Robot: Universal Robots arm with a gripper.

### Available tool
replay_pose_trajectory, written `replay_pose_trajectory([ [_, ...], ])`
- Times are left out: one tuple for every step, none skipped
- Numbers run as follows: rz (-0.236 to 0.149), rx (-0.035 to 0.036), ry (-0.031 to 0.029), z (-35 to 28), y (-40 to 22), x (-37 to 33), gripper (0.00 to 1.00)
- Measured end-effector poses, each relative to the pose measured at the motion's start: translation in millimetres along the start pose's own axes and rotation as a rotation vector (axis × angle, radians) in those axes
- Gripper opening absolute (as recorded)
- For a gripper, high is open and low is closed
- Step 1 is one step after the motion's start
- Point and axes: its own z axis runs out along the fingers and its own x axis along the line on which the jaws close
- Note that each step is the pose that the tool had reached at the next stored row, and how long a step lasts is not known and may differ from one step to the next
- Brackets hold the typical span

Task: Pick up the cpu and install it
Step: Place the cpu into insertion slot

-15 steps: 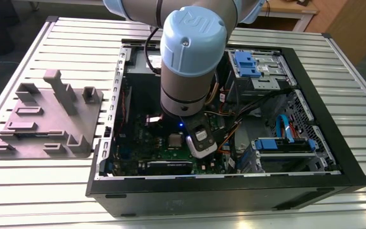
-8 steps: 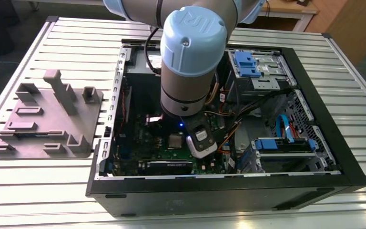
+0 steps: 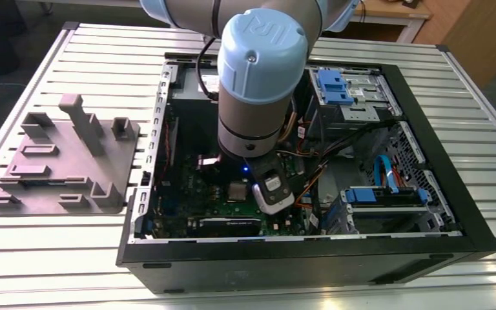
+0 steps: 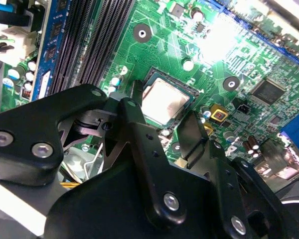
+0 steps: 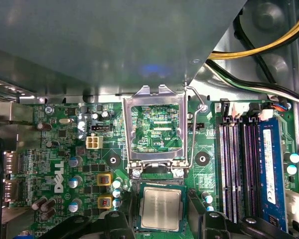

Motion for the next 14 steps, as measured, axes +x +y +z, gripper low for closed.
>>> replay_pose_trajectory([
  [0.005,-0.0002,-0.0004,0.5,0.0,0.0,0.55],
  [0.011,-0.0002,-0.0011,1.0,-0.1,-0.1,0.55],
  [0.023,-0.0003,-0.0022,1.2,-0.1,0.0,0.55],
  [0.032,-0.0003,-0.0029,1.2,-0.1,0.0,0.55],
  [0.033,-0.0004,-0.0030,1.2,-0.1,0.0,0.55],
  [0.034,-0.0005,-0.0033,1.2,-0.1,0.0,0.55],
  [0.035,-0.0005,-0.0033,1.3,-0.1,0.0,0.55],
  [0.035,-0.0006,-0.0034,1.3,-0.1,0.0,0.55],
  [0.035,-0.0006,-0.0034,1.3,-0.1,0.0,0.55],
  [0.036,-0.0006,-0.0034,1.3,-0.1,0.0,0.55],
  [0.036,-0.0006,-0.0035,1.3,-0.1,0.0,0.55],
  [0.037,-0.0006,-0.0035,1.3,-0.1,0.0,0.55],
  [0.037,-0.0007,-0.0036,1.3,-0.1,0.0,0.55],
  [0.037,-0.0006,-0.0036,1.3,-0.1,0.0,0.53],
])
